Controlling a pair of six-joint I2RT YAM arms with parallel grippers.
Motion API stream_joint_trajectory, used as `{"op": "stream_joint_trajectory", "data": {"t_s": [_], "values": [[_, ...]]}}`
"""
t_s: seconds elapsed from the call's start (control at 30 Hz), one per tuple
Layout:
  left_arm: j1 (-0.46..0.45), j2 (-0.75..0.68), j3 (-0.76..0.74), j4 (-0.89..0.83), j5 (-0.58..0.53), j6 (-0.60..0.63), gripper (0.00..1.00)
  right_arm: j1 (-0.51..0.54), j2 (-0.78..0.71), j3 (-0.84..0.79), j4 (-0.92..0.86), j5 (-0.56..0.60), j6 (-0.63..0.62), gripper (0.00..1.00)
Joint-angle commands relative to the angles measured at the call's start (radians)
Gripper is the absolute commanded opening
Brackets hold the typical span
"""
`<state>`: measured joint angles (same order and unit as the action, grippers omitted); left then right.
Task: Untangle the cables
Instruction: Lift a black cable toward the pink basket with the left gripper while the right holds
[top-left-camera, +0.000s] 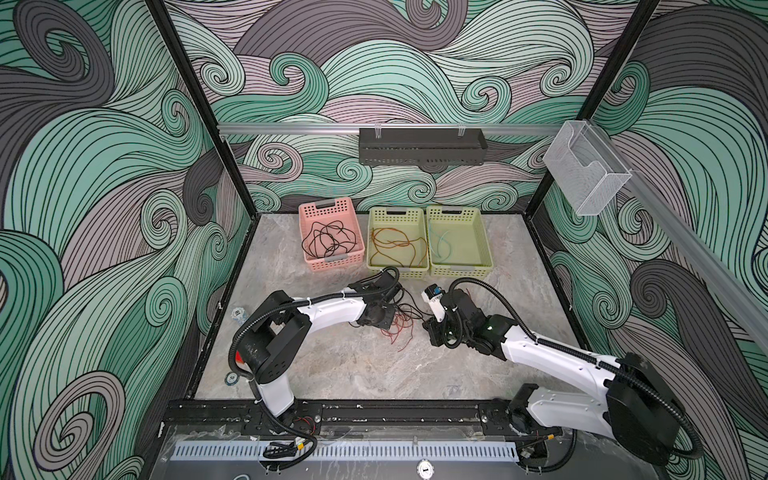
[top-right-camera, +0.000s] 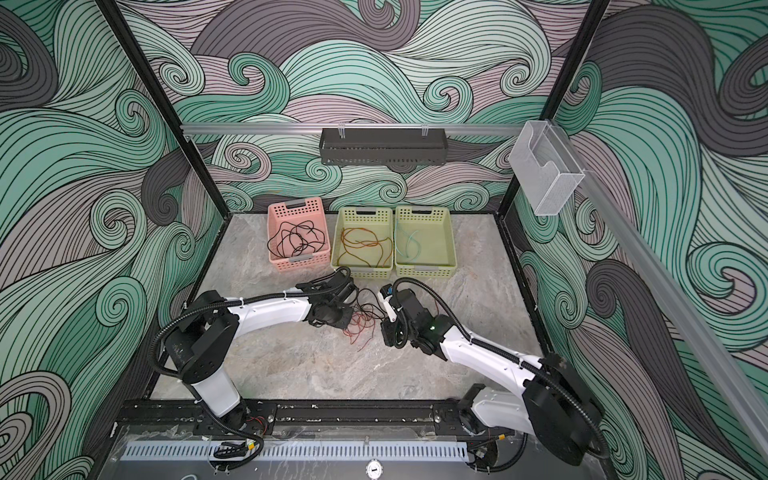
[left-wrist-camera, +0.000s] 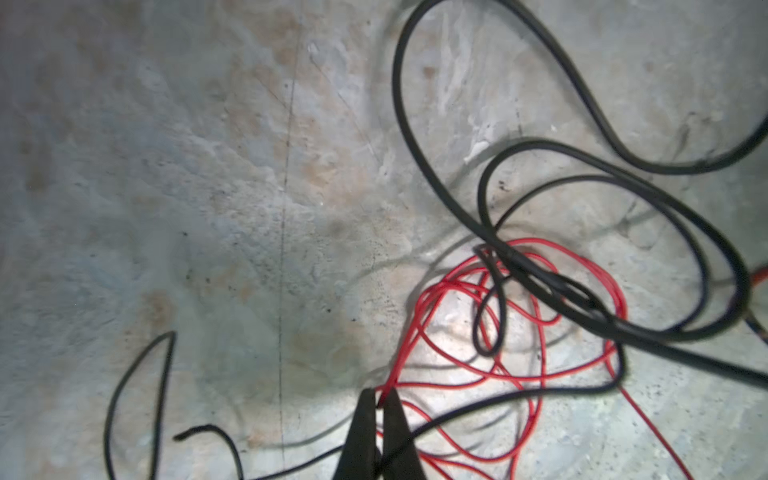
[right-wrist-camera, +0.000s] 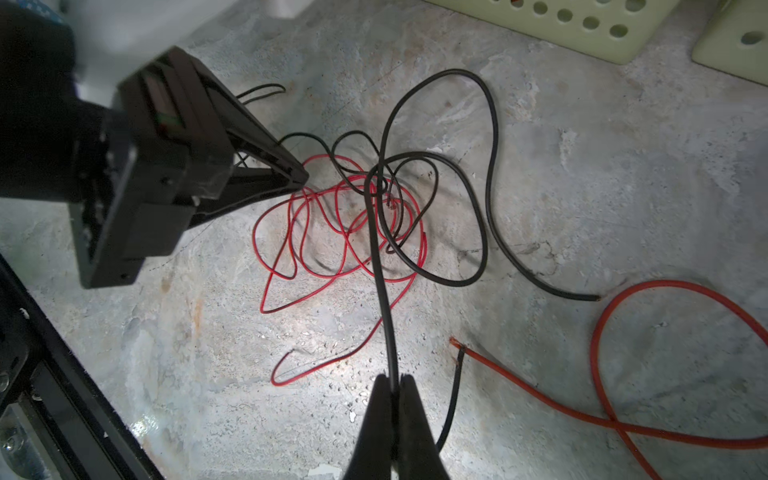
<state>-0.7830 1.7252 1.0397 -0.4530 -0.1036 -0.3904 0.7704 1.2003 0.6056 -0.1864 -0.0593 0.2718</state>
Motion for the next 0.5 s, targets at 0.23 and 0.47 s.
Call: {"op": "stream_joint_trajectory", "data": {"t_s": [0.23,0.47], "values": [[0.011,-0.402,0.133,-0.269,-0.201,0.007,0.00,-0.063,-0.156,-0.054,-0.063,0.245,0.107,0.00],[0.057,-0.613,0.166,-0.281,-0.225,0.062,0.00,-0.207,-0.275,-0.117,-0.074,0.221,0.183,0.00]]}}
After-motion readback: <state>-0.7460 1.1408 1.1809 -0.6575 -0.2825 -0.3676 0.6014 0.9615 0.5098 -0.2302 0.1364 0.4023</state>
